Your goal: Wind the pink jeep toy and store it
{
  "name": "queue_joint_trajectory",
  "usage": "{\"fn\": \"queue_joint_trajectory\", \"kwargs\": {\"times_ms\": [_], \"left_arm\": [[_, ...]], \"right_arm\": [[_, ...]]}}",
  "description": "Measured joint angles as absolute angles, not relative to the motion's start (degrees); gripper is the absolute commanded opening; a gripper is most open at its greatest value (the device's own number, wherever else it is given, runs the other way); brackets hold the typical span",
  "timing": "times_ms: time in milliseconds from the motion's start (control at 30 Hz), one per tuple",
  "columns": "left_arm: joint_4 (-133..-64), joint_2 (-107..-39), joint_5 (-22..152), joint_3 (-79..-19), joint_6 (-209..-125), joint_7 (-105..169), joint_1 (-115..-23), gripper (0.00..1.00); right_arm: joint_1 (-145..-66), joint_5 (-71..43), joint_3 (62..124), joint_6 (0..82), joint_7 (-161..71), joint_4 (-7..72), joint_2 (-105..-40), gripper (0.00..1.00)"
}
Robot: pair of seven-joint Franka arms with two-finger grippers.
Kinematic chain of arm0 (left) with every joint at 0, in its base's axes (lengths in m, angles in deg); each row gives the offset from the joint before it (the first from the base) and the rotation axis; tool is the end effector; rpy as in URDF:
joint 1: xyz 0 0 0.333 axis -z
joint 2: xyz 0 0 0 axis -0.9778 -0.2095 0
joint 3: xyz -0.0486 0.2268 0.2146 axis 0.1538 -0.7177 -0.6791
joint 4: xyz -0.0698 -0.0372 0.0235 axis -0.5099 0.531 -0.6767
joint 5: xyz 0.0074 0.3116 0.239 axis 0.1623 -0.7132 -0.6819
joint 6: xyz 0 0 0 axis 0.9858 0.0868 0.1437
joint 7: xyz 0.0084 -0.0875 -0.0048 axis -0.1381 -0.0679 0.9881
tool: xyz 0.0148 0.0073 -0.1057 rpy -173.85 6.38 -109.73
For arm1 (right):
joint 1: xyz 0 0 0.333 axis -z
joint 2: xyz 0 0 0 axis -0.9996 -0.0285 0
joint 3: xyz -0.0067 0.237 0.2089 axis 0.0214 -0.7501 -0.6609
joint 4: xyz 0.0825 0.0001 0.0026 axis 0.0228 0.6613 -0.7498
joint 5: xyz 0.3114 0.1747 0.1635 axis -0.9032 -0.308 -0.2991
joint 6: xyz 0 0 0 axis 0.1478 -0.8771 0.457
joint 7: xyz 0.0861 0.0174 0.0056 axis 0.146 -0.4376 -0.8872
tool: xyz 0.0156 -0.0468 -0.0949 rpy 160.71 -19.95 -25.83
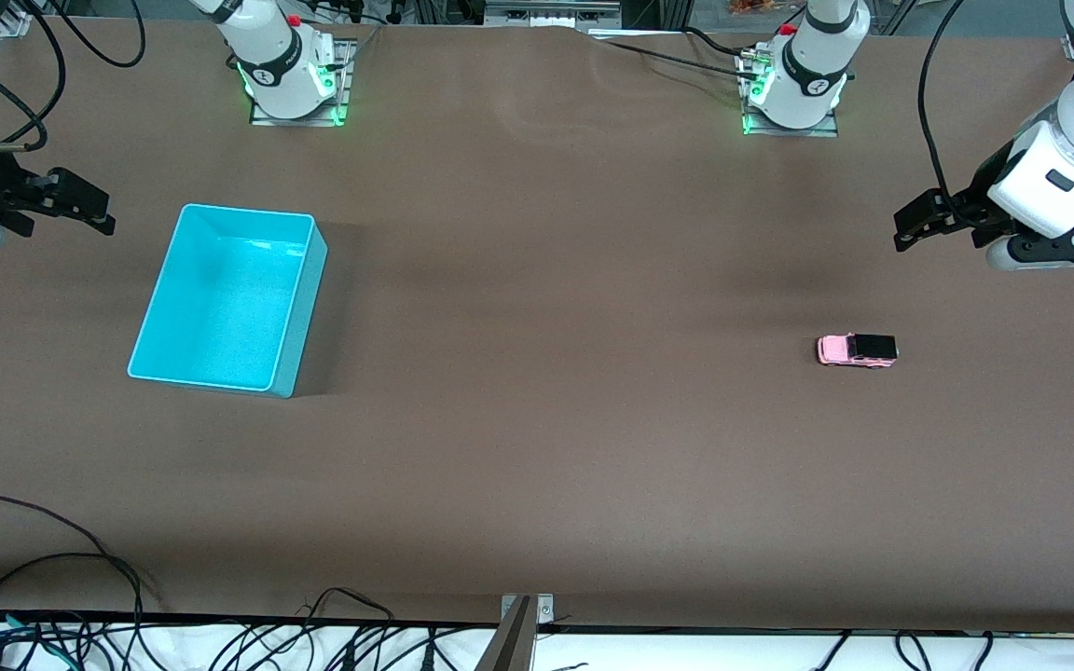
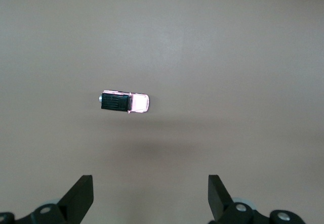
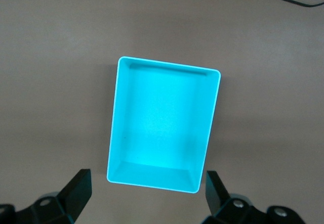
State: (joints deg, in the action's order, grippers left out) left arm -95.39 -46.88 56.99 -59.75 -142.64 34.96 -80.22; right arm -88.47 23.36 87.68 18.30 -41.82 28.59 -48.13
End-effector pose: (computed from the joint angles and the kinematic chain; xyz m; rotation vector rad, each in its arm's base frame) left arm 0.5516 -0.0509 0.5831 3.1344 0.1240 -0.0728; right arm 0.5543 0.0001 0.5970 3.1381 0.0565 -0.0326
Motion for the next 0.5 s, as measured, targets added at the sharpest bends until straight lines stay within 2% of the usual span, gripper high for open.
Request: {"fn": "queue_joint_trajectory", "kwargs": {"times_ms": [500], "left_arm": [[-94.9, -46.9, 57.0, -59.6, -142.4, 35.0, -80.2, 1.0]], "right_arm": [[-88.5, 23.4, 87.7, 18.3, -41.8, 28.6, -48.1, 1.0]]}}
